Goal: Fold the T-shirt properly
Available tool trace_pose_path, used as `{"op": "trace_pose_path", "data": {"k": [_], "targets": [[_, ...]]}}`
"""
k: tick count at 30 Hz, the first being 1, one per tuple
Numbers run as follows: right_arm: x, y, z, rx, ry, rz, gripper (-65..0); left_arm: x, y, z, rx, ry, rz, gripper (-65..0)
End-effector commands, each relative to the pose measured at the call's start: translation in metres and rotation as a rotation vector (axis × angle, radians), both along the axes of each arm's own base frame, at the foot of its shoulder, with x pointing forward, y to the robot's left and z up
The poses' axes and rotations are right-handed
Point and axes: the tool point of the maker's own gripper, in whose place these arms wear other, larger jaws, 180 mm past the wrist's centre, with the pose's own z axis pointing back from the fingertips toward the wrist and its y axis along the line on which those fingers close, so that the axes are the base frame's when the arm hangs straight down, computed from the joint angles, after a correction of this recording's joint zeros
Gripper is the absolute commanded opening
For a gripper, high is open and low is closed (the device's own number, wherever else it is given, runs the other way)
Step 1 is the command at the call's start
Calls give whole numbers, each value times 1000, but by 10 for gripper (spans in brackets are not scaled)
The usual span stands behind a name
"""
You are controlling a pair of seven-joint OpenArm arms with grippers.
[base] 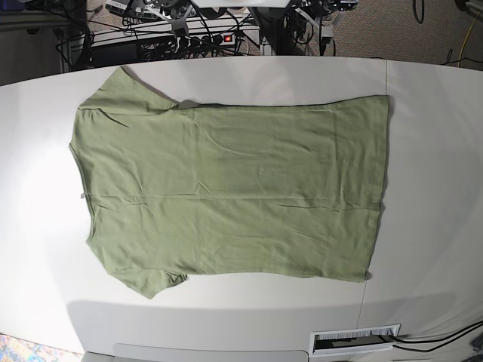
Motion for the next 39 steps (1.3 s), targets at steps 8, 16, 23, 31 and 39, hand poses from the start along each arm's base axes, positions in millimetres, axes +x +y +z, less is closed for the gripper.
{"op": "trace_pose_path", "data": {"k": [8,16,23,31,39], "targets": [[-5,-7,1,-10,15,4,-650,0,-2,2,-12,-16,-5,-650],[-20,-27,4,-41,45,12,-650,-18,-1,3,-8,-25,6,-650],[-40,-45,8,-68,77,21,-650,-38,9,4,3,-3,0,-650],[-56,-52,11,-85,109,119,-650,-48,31,9,15,-12,-19,-650],[-83,-75,19,-94,178,172,-650,-84,41,32,-106,-9,-76,-650]]}}
